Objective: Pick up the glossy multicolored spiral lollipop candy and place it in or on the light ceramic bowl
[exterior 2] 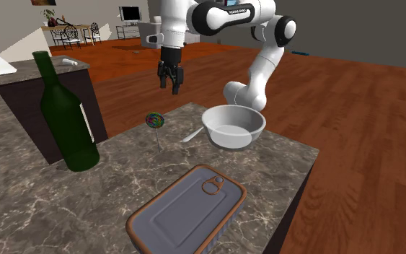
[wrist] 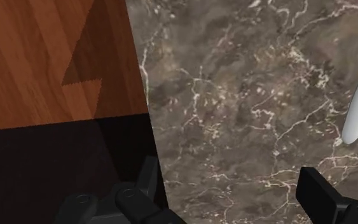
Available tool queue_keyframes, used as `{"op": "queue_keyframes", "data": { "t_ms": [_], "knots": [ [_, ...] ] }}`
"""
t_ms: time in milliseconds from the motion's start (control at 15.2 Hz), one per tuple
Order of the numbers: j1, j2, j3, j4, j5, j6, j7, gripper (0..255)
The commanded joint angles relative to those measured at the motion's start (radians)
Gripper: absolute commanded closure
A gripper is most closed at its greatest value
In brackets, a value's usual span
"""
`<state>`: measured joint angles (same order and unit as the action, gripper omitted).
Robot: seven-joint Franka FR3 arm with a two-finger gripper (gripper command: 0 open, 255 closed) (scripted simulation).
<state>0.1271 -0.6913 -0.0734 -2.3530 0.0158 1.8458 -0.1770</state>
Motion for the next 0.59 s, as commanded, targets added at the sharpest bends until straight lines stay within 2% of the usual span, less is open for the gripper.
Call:
{"op": "queue_keyframes", "data": {
  "t_ms": [0, 528],
  "knots": [
    [0.040, 0.044, -0.005, 0.020, 0.014, 0.056, -0.067, 0],
    [0.197, 0.183, -0.008, 0.095, 0.085, 0.233, -0.323, 0]
  ]
}}
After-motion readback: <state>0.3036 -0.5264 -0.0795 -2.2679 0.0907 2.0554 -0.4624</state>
